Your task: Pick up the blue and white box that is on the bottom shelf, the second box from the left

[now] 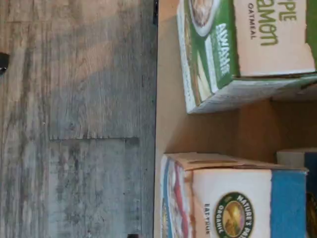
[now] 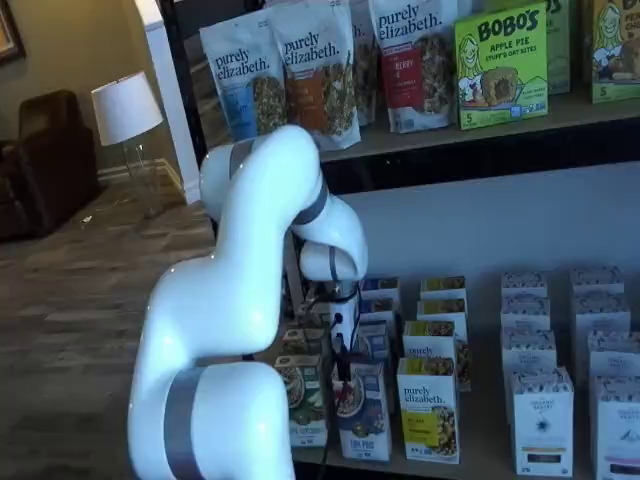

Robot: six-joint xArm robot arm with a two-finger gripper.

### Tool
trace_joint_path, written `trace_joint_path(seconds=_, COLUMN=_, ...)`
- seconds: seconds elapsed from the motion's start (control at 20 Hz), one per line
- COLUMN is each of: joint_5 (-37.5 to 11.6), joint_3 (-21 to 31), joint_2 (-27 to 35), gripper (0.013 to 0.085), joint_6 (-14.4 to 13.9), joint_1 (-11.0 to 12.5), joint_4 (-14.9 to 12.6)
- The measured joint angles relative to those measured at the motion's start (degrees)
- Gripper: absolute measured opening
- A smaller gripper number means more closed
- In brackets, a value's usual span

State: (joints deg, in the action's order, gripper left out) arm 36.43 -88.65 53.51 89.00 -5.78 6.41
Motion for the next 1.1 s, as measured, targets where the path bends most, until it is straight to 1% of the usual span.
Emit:
trace_joint_path(seconds=0.3, joint_5=1.3, joint_3=-5.1, joint_2=4.0, gripper=0.085, joint_6=-1.0, joint_1=-0.1, joint_4=-1.0)
trace_joint_path(seconds=0.6, joint_5=3.5, joint_3=-9.1, joint_2=7.1, gripper=0.085, joint_6=-3.2, joint_1=-0.4, joint_4=-3.3)
trace_joint_path(seconds=0.8, joint_5=4.1, joint_3=-10.2, joint_2=8.5, gripper=0.085, joint_6=-4.9, joint_1=-0.8, joint_4=-5.0)
trace_joint_path(seconds=1.1, joint_5=3.4, joint_3=-10.8, joint_2=10.0, gripper=0.085, joint_6=-6.5, joint_1=-1.3, joint_4=-6.3)
